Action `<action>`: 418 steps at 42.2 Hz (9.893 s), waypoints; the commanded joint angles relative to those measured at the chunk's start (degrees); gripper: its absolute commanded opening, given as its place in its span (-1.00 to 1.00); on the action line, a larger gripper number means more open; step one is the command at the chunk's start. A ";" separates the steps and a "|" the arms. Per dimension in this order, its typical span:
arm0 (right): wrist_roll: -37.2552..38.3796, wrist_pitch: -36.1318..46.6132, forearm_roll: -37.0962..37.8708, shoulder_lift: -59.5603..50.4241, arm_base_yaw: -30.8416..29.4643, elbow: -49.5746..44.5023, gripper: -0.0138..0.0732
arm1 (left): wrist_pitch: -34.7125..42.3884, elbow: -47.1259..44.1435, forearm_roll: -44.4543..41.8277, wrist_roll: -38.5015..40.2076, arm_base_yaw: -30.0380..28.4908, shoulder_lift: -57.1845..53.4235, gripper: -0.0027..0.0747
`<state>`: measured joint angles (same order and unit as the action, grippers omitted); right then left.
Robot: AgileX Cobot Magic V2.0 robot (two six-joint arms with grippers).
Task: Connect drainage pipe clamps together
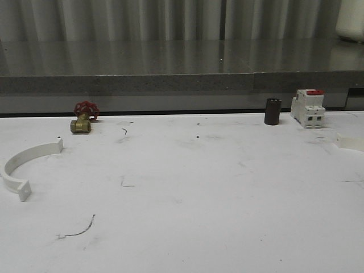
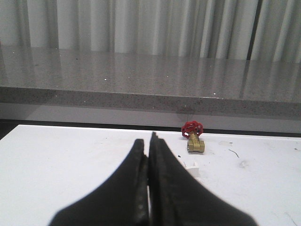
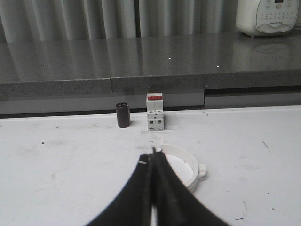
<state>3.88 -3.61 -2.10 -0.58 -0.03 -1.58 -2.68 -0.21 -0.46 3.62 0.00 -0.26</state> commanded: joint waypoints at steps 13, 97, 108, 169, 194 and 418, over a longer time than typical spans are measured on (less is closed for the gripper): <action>-0.09 5.21 0.31 -0.92 -0.34 0.24 -0.95 | 5.41 -1.41 0.46 0.15 0.42 -0.68 -0.98; -0.09 -38.52 0.82 44.23 -0.34 42.37 0.16 | -38.33 48.36 -4.35 0.15 7.41 59.02 0.12; -0.09 -38.52 0.82 44.23 -0.34 42.37 0.16 | -38.93 56.58 -4.35 0.15 7.41 73.42 0.12; -0.09 -38.58 0.82 44.23 -0.34 42.37 0.16 | -33.96 70.03 0.46 0.15 6.56 106.81 -0.53; -0.09 -38.64 0.82 44.23 -0.34 42.37 0.16 | -45.32 85.25 3.79 3.95 20.95 102.71 -0.57; -0.09 -41.53 0.82 44.23 -0.34 42.37 0.16 | -38.26 36.31 12.61 -14.90 31.16 31.09 0.04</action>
<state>3.88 -46.32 -1.96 43.62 -0.03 39.00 -44.57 34.62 10.96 -11.48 31.17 30.75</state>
